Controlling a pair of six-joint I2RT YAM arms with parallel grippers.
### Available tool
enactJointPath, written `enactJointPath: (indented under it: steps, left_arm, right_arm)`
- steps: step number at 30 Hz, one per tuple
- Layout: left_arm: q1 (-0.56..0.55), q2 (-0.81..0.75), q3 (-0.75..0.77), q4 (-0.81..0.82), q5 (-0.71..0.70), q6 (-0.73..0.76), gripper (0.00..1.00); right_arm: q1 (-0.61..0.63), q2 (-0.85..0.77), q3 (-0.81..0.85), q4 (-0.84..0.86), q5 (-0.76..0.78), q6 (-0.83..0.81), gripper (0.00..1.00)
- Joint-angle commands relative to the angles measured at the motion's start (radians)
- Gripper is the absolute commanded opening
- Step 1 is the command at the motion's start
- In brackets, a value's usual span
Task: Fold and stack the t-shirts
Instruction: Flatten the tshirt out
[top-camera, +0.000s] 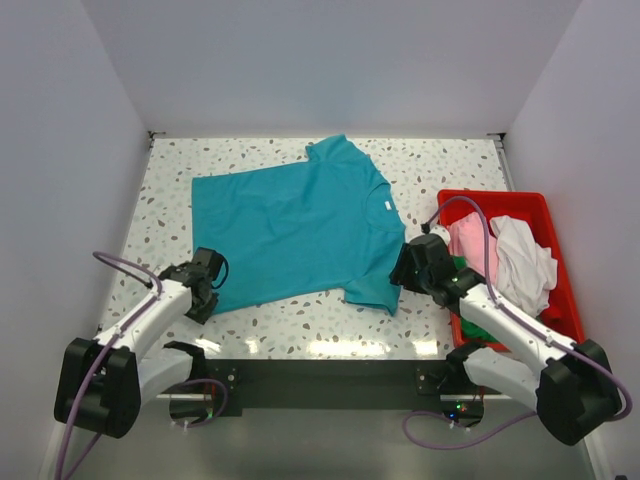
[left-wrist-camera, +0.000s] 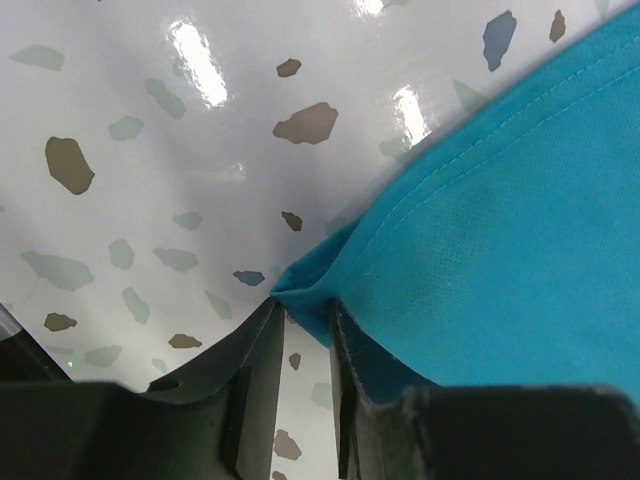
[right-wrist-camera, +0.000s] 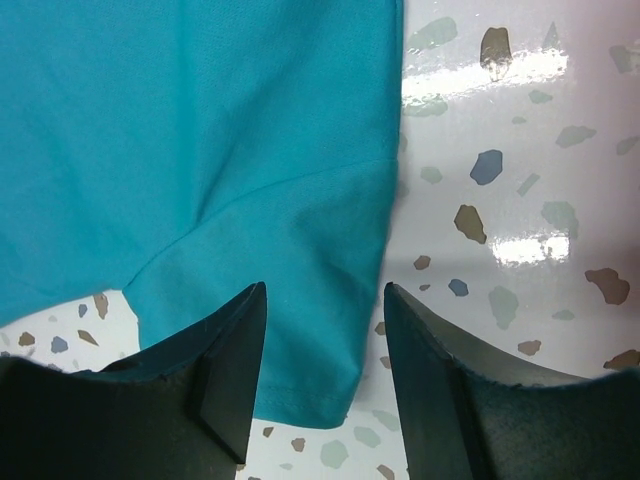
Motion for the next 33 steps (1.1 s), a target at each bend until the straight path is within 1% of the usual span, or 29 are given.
enactJointPath:
  steps: [1,3,4,6,7,8,15,19,20,21,22,23,24,27,30,33]
  left_arm:
    - [-0.003,0.007,0.024,0.000,-0.092,-0.016,0.24]
    - [-0.003,0.010,0.020,0.013,-0.108,-0.004,0.19]
    - [-0.002,0.009,0.020,0.017,-0.126,0.001,0.13]
    - [0.006,-0.001,0.023,0.024,-0.148,0.025,0.08]
    - [0.012,-0.004,0.022,0.028,-0.161,0.034,0.01]
    - [0.018,-0.016,0.019,0.049,-0.166,0.065,0.00]
    - [0.142,-0.033,0.002,0.149,-0.137,0.198,0.00]
    - [0.161,-0.024,0.005,0.203,-0.119,0.246,0.00]
    - [0.161,-0.018,0.005,0.209,-0.119,0.254,0.00]
    - [0.162,-0.016,0.005,0.214,-0.116,0.258,0.00]
    - [0.162,-0.016,0.005,0.220,-0.113,0.263,0.00]
    - [0.162,-0.014,0.002,0.224,-0.111,0.266,0.00]
    - [0.162,-0.017,0.002,0.228,-0.111,0.269,0.00]
    - [0.162,-0.027,0.004,0.240,-0.109,0.283,0.00]
    - [0.162,-0.034,0.004,0.251,-0.105,0.295,0.00]
    - [0.164,-0.028,0.011,0.257,-0.097,0.303,0.00]
  right_arm:
    - [0.003,-0.039,0.036,-0.036,-0.014,-0.022,0.54]
    - [0.003,-0.049,0.031,-0.044,-0.044,-0.024,0.54]
    - [0.004,-0.065,0.028,-0.052,-0.053,-0.024,0.55]
    - [0.006,-0.082,0.017,-0.059,-0.071,-0.022,0.55]
    - [0.007,-0.090,0.014,-0.064,-0.076,-0.021,0.55]
    - [0.012,-0.099,0.011,-0.068,-0.076,-0.019,0.55]
    - [0.061,-0.064,-0.023,-0.041,-0.044,0.028,0.55]
    - [0.081,-0.012,-0.007,-0.007,-0.039,0.042,0.52]
    - [0.099,-0.003,-0.003,-0.010,-0.027,0.054,0.52]
    - [0.148,0.002,0.009,-0.013,-0.010,0.064,0.52]
    - [0.177,0.005,0.016,-0.033,0.039,0.074,0.52]
    - [0.208,0.002,0.020,-0.041,0.057,0.087,0.52]
    - [0.265,-0.003,0.019,-0.047,0.080,0.114,0.52]
    - [0.358,-0.035,0.004,-0.076,0.148,0.169,0.52]
    - [0.409,-0.055,-0.022,-0.085,0.182,0.205,0.52]
    - [0.443,-0.024,-0.036,-0.079,0.196,0.232,0.51]
